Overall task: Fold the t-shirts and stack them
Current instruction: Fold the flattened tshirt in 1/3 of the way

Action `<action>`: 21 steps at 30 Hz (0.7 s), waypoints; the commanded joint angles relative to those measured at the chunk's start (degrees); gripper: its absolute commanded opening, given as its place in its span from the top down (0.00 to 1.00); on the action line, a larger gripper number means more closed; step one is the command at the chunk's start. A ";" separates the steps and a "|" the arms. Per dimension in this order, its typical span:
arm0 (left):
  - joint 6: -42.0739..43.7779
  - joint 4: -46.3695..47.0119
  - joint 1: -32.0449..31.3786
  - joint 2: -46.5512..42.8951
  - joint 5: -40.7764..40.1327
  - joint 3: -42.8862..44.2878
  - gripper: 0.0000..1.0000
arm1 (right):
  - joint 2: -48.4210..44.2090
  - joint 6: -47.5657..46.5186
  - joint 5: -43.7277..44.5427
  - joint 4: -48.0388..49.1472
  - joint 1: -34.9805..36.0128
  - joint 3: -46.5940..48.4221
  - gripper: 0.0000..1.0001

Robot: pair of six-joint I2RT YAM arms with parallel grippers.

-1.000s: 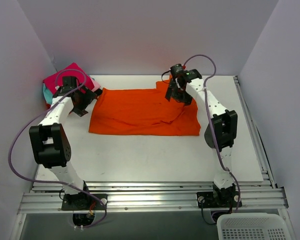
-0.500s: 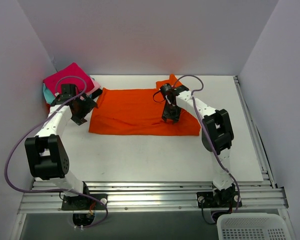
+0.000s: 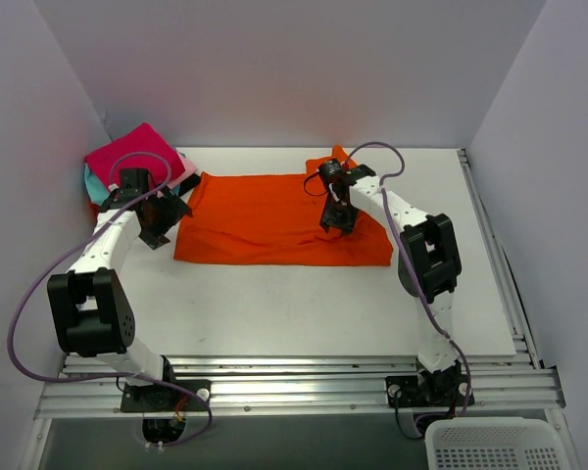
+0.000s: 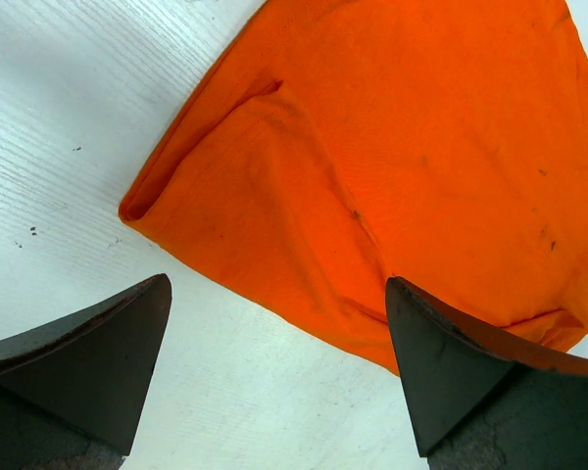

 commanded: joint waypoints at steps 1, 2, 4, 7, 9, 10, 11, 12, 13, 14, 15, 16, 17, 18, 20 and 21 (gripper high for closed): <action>1.23 0.31 0.12 -0.67 0.69 1.53 0.00 | 0.25 -0.12 1.62 -0.93 -0.48 0.30 0.64; 1.23 0.22 0.12 -0.32 0.69 1.71 0.00 | 0.51 -0.21 1.62 -0.84 -0.49 0.39 0.65; 1.67 0.22 0.21 0.03 0.69 2.06 0.00 | 1.22 -0.21 1.44 -0.49 -0.66 0.57 0.65; 2.28 0.05 0.21 0.56 0.78 2.58 0.00 | 2.10 -0.47 1.27 -0.14 -0.84 0.92 0.65; 2.55 -0.21 0.21 0.91 0.69 2.85 0.00 | 2.45 -0.47 1.09 0.04 -1.10 1.09 0.65; 2.90 -0.39 0.30 1.26 0.78 3.20 0.00 | 2.80 -0.47 1.00 0.21 -1.19 1.18 0.65; 3.08 -0.39 0.38 1.44 0.69 3.38 0.00 | 2.89 -0.38 0.83 0.30 -1.28 1.18 0.65; 3.16 -0.39 0.47 1.62 0.78 3.46 0.00 | 3.24 -0.38 0.83 0.30 -1.45 1.27 0.65; 3.34 -0.39 0.65 1.97 0.86 3.55 0.00 | 3.42 -0.38 0.83 0.39 -1.45 1.44 0.65; 3.52 -0.39 0.65 2.14 0.86 3.73 0.00 | 3.59 -0.47 0.65 0.39 -1.54 1.53 0.65; 3.69 -0.48 0.82 2.23 0.86 3.90 0.05 | 3.85 -0.47 0.65 0.39 -1.71 1.71 0.65; 3.87 -0.39 0.82 2.58 0.95 3.99 0.05 | 4.03 -0.47 0.56 0.48 -1.89 1.80 0.65; 3.96 -0.48 0.82 2.85 0.95 4.34 0.05 | 4.12 -0.47 0.48 0.56 -1.98 1.88 0.65; 4.04 -0.48 0.91 3.02 0.95 4.52 0.05 | 4.56 -0.47 0.39 0.65 -2.07 2.06 0.65; 4.31 -0.57 1.00 3.55 1.04 4.96 0.05 | 5.00 -0.56 0.30 0.57 -2.24 2.67 0.65; 4.48 -0.65 1.09 3.81 1.13 5.39 0.05 | 5.35 -0.56 0.21 0.57 -2.24 2.85 0.66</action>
